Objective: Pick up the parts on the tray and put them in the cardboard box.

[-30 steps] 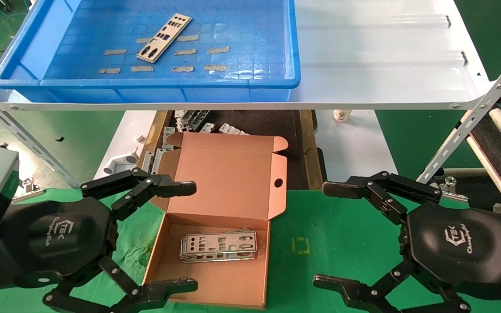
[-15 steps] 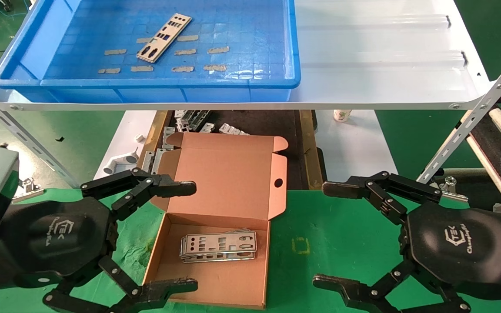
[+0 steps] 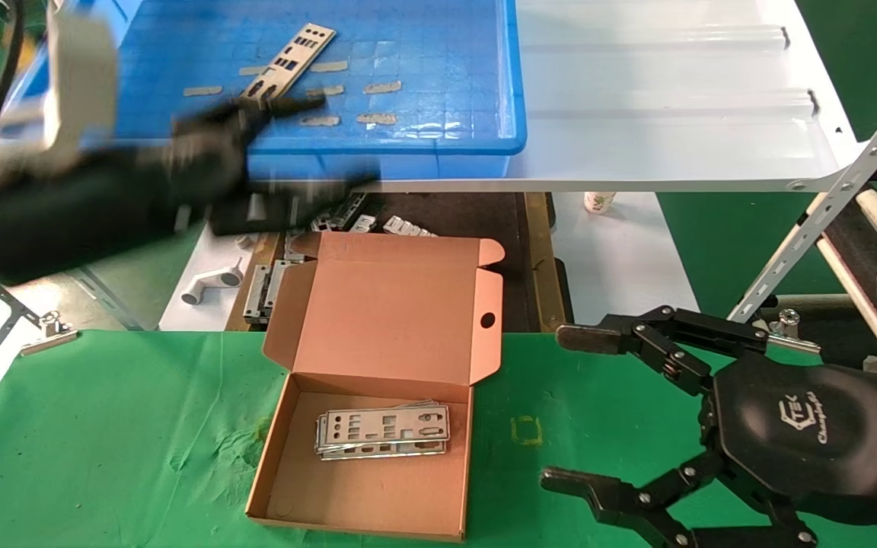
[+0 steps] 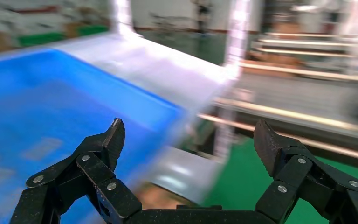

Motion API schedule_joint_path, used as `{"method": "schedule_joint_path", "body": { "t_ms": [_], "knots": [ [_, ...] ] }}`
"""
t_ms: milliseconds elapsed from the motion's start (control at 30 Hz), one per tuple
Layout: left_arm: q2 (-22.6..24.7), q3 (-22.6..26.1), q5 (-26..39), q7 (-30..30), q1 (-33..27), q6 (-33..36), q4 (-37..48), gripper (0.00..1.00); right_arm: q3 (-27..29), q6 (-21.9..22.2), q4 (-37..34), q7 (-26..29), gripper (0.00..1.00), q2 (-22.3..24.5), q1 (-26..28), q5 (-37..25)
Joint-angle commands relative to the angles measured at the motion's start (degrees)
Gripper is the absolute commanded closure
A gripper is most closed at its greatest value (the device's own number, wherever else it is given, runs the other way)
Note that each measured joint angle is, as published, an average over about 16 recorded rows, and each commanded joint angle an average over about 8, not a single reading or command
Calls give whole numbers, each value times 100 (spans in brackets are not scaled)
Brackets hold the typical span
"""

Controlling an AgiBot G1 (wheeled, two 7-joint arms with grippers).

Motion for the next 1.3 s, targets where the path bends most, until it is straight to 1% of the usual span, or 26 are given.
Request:
{"method": "schedule_joint_path", "body": {
  "t_ms": [33, 167, 333, 533, 567, 600, 633, 800, 833, 867, 900, 1100, 1300],
  "knots": [
    [239, 104, 321, -37, -342, -368, 252, 0, 0, 0, 0, 0, 100, 0, 0, 0],
    [667, 395, 954, 37, -1141, -703, 1234, 0, 0, 0, 0, 0, 100, 0, 0, 0],
    [1111, 753, 1653, 222, -2062, -908, 2590, 0, 0, 0, 0, 0, 100, 0, 0, 0],
    [1529, 1030, 2175, 558, -2826, -1105, 3943, 2, 0, 0, 0, 0, 100, 0, 0, 0],
    [1589, 1056, 2225, 632, -2910, -1138, 4116, 5, 0, 0, 0, 0, 100, 0, 0, 0],
    [1648, 1078, 2268, 703, -2987, -1172, 4281, 10, 0, 0, 0, 0, 100, 0, 0, 0],
    [1703, 1094, 2299, 771, -3052, -1199, 4425, 17, 0, 0, 0, 0, 100, 0, 0, 0],
    [1956, 1129, 2373, 1018, -3303, -1353, 5070, 77, -1, 0, 0, 0, 100, 0, 0, 0],
    [1998, 1129, 2376, 1051, -3339, -1386, 5174, 87, -1, 0, 0, 0, 100, 0, 0, 0],
    [2039, 1126, 2375, 1078, -3370, -1420, 5275, 94, -1, 0, 0, 0, 100, 0, 0, 0],
    [2077, 1123, 2373, 1103, -3399, -1453, 5370, 99, -1, 0, 0, 0, 100, 0, 0, 0],
    [2247, 1094, 2341, 1197, -3507, -1648, 5788, 100, -1, 0, 0, 0, 100, 0, 0, 0],
    [2345, 1061, 2300, 1261, -3552, -1854, 6006, 100, -1, 0, 0, 0, 100, 0, 0, 0]
  ]
}}
